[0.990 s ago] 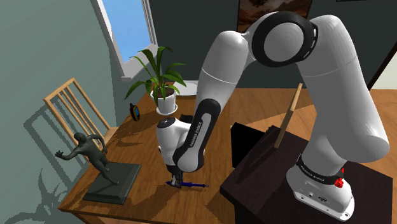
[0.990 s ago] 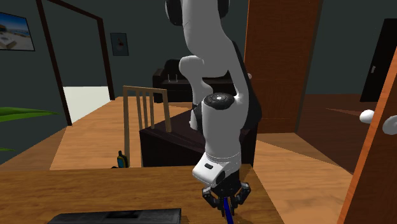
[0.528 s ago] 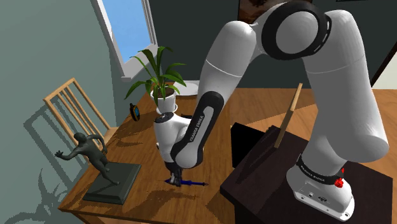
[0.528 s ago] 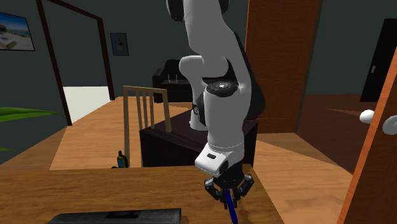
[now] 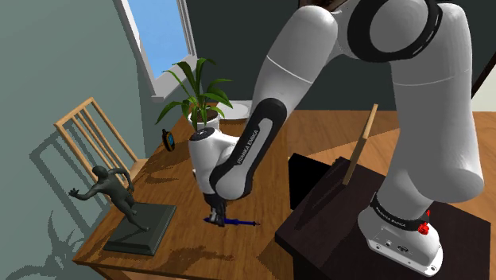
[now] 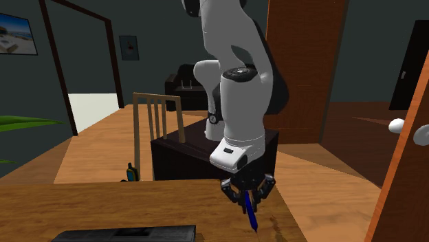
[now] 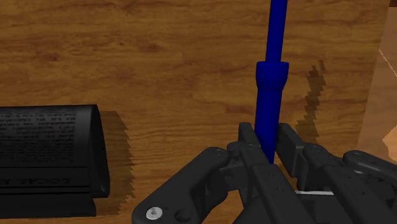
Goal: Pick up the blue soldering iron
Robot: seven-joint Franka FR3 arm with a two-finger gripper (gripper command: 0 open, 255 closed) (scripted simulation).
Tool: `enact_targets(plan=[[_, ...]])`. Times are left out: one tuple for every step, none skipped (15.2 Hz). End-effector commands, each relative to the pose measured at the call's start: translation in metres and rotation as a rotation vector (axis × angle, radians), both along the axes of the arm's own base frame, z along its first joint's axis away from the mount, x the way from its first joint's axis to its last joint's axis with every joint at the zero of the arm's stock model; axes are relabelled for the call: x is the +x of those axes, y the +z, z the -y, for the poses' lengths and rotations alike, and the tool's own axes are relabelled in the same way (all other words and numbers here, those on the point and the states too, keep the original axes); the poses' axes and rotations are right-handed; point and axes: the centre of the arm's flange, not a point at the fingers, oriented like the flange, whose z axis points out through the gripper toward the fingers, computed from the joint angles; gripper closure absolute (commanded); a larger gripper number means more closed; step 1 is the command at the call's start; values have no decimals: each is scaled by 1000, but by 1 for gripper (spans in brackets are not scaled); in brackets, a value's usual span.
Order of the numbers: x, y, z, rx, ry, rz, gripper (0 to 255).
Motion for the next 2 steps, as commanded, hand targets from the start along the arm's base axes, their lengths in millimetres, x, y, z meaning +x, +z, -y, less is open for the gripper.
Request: enact_targets(plan=[[0, 7, 0, 0, 0, 0, 255], [0, 7, 0, 0, 0, 0, 255]])
